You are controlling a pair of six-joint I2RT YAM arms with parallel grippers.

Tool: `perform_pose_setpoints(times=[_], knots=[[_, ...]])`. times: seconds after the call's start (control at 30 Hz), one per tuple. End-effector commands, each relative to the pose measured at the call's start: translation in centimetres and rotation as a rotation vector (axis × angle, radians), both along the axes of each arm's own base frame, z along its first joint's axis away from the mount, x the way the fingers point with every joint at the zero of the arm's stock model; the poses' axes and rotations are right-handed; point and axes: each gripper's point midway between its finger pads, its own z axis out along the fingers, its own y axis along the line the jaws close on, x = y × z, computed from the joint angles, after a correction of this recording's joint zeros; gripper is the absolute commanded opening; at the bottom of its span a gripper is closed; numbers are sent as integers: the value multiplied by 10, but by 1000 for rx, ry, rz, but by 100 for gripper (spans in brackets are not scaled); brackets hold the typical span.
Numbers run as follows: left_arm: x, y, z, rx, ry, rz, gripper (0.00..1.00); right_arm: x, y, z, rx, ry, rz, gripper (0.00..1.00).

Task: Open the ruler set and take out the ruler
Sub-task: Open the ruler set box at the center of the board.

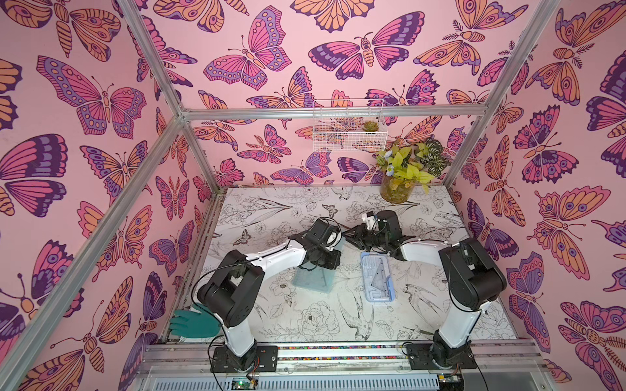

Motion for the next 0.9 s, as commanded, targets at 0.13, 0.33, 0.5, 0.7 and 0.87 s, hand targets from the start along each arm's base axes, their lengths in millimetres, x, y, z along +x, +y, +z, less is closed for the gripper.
perform_pose_setpoints(times=[0.13, 0.33, 0.5, 0.7, 0.87], knots=[[-6, -4, -16, 10, 25, -33, 0, -2, 16, 32, 114, -61, 48, 32], [-6, -5, -16, 10, 23, -33, 0, -4, 16, 34, 116, -62, 50, 31], [-5, -3, -11, 10, 8, -22, 0, -6, 7, 30, 83, -59, 31, 31], [3, 2, 5, -60, 31, 47, 0, -21, -22, 19, -8, -41, 9, 40], [19, 7, 12, -144, 102, 157, 0, -50, -24, 16, -101, -50, 106, 44]])
